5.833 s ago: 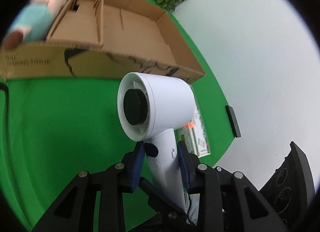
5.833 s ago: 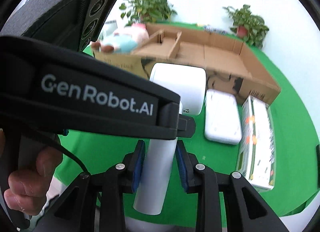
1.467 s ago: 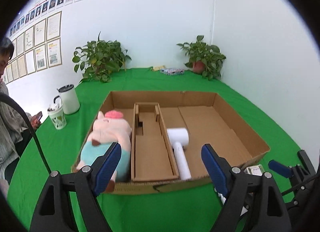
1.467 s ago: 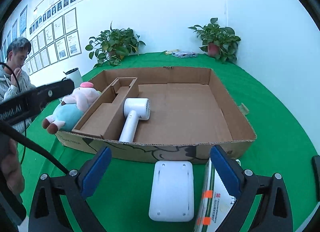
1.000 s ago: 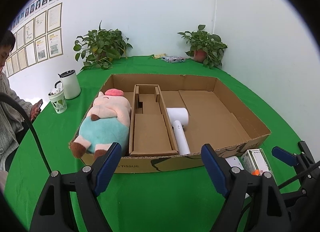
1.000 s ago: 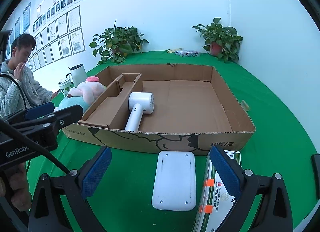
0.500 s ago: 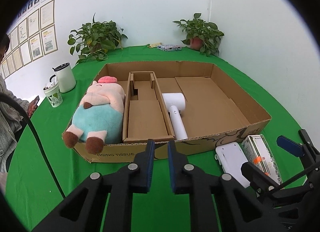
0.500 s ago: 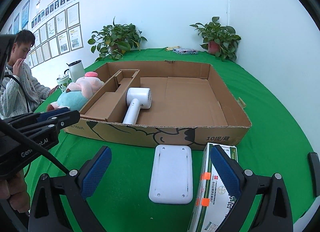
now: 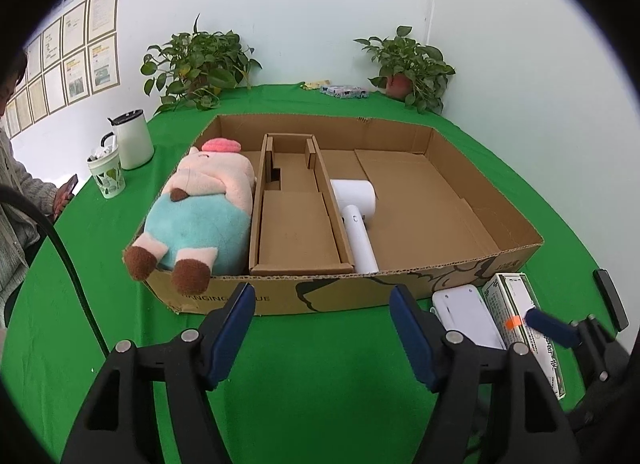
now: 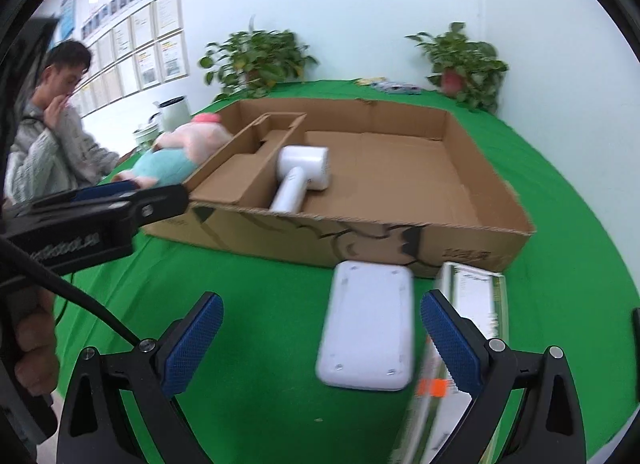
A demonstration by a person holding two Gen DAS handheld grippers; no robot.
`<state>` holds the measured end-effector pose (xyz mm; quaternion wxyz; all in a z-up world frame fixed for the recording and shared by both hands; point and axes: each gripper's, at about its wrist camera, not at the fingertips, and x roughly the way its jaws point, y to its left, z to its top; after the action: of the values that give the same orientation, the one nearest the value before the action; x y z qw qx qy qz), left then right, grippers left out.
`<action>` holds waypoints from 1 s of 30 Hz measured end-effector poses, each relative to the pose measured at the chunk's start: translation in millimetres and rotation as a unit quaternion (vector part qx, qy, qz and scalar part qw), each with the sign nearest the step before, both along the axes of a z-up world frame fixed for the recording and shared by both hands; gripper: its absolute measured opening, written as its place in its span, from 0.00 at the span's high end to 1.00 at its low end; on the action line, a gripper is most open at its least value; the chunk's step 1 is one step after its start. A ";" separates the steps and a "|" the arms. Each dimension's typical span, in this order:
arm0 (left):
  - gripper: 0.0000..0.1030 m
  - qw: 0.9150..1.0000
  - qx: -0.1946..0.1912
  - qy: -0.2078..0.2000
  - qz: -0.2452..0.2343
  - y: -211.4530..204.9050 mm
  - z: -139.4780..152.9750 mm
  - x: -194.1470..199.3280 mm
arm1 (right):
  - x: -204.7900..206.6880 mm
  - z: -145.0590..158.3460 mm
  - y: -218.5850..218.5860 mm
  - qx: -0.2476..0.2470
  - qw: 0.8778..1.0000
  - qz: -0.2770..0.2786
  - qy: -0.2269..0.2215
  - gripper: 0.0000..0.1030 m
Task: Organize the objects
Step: 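Withdraw the left gripper and move it toward the white plastic case, then close the left gripper on the white plastic case's edge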
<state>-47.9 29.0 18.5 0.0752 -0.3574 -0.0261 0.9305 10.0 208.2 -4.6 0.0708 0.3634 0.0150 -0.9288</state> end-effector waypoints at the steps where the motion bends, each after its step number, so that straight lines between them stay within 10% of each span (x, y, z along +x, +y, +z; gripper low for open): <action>1: 0.33 1.000 0.002 -0.003 -0.001 -0.7 -1.6 0.0 | 0.9 -3.9 -6.4 -0.002 1.000 0.017 -0.005 0.03; 8: 0.33 0.999 0.004 -0.031 -0.016 -1.8 -13.3 -1.5 | -3.0 -42.4 -9.7 -0.014 0.997 0.040 -0.065 0.03; 18: 0.33 0.997 0.026 -0.058 -0.040 5.5 -26.8 -10.7 | -5.7 -50.0 70.5 0.005 0.995 -0.062 -0.081 0.04; 25: 0.33 0.991 0.070 -0.102 -0.059 7.5 -35.7 -23.4 | -36.2 -51.4 40.7 -0.026 0.994 -0.017 -0.106 0.04; 30: 0.33 0.988 0.086 -0.114 -0.063 5.8 -41.8 -24.2 | -58.4 -64.4 29.7 0.004 0.991 -0.034 -0.132 0.36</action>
<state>-72.0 34.9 -23.2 0.1609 -0.4543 -0.0922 0.8713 -48.4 237.9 -69.0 0.0394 0.4836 -0.0035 -0.8744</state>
